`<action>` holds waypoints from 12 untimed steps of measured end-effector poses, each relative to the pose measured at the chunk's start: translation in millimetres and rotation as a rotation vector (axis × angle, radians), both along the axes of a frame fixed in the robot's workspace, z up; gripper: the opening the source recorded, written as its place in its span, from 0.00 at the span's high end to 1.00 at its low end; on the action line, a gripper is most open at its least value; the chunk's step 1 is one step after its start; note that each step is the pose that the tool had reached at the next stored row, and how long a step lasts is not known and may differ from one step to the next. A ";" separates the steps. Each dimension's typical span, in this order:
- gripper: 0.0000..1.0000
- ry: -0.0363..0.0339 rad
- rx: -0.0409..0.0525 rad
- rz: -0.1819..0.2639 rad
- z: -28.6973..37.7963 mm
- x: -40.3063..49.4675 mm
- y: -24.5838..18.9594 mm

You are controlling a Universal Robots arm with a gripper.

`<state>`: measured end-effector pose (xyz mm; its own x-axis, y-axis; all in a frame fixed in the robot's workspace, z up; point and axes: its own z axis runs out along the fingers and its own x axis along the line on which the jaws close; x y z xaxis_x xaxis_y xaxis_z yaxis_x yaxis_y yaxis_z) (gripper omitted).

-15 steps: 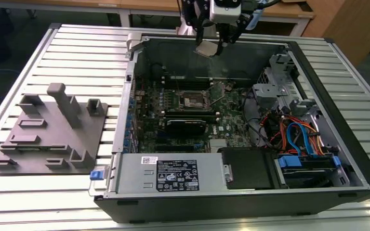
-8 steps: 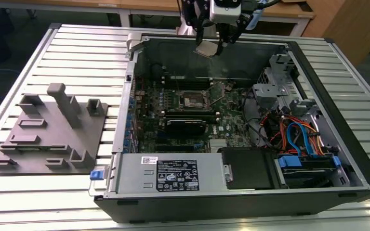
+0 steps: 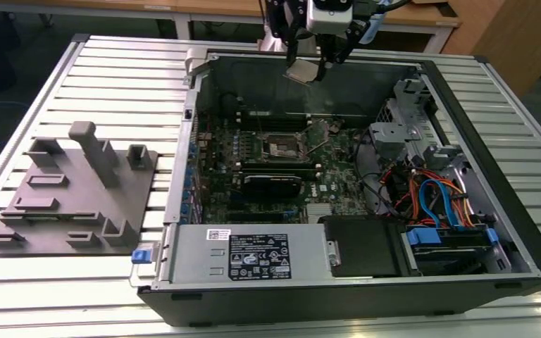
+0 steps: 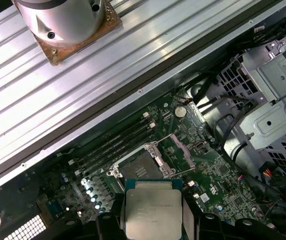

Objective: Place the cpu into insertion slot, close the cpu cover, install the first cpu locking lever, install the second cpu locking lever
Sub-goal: 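Place the cpu into insertion slot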

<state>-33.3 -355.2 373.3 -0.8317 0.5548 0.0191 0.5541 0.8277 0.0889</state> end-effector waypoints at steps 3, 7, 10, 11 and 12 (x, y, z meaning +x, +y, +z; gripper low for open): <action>0.46 0.0000 0.0000 -0.006 0.0 0.0 0.0; 0.46 0.0000 0.0000 -0.040 -0.1 0.0 0.0; 0.46 -0.0001 -0.0001 -0.083 -0.3 0.0 0.0; 0.46 -0.0001 -0.0002 -0.100 -0.3 0.0 0.0; 0.46 -0.0001 -0.0003 -0.117 -0.4 0.0 0.0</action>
